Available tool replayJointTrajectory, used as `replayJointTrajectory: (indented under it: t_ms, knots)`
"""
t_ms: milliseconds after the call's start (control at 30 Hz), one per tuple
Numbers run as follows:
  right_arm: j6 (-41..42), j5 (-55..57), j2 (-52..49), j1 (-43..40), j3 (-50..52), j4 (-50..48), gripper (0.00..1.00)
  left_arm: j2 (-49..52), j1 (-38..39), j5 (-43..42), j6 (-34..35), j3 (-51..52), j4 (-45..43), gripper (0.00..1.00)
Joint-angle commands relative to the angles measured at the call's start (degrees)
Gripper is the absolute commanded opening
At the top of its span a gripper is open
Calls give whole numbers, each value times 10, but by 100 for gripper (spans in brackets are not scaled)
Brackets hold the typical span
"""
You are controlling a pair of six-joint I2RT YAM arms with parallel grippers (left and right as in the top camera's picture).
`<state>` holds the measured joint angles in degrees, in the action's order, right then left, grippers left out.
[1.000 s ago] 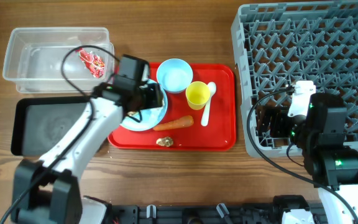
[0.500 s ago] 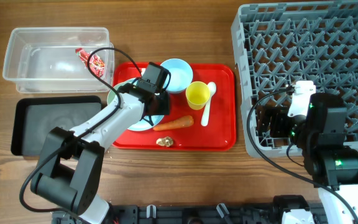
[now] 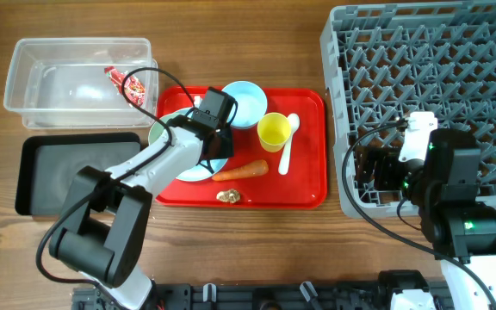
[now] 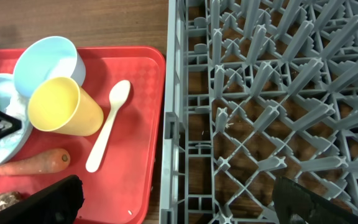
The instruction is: Sort waste into correct bins and load items into the dishwasher rack
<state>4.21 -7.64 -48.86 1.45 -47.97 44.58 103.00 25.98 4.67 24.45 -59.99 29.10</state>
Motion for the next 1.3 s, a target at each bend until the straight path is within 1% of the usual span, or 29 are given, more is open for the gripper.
replayJointTrajectory:
  t_ms: [0, 33, 233, 467, 533, 667, 767, 967, 1100, 1167, 1267]
  knots:
    - [-6, 8, -1, 0, -13, -2, 100, 4, 1, 8, 3, 3, -2, 6]
    - [-6, 8, -1, 0, -13, -2, 100, 3, 1, 8, 2, 3, -2, 4]
    - [-6, 8, -1, 0, -13, -2, 100, -34, 0, 8, -2, 3, 0, 4]
    - [-6, 8, -1, 0, -13, -2, 100, -160, -17, 15, -2, -2, -8, 4]
    - [-6, 8, -1, 0, -13, -2, 100, -191, -27, 29, -3, -2, -18, 4]
    - [-6, 8, -1, 0, -13, -2, 100, -237, -70, 108, -2, -1, -53, 4]
    - [-6, 8, -1, 0, -13, -2, 100, -238, -112, 142, -2, -1, -81, 4]
    - [-6, 8, -1, 0, -13, -2, 100, -201, -212, 143, -2, -1, -141, 4]
    - [-6, 8, -1, 0, -13, -2, 100, -156, -271, 142, -2, -1, -184, 5]
    - [-6, 8, -1, 0, -13, -2, 100, -129, -296, 140, -2, -1, -205, 13]
    - [-6, 8, -1, 0, -13, -1, 100, -105, -316, 113, -2, -1, -225, 25]
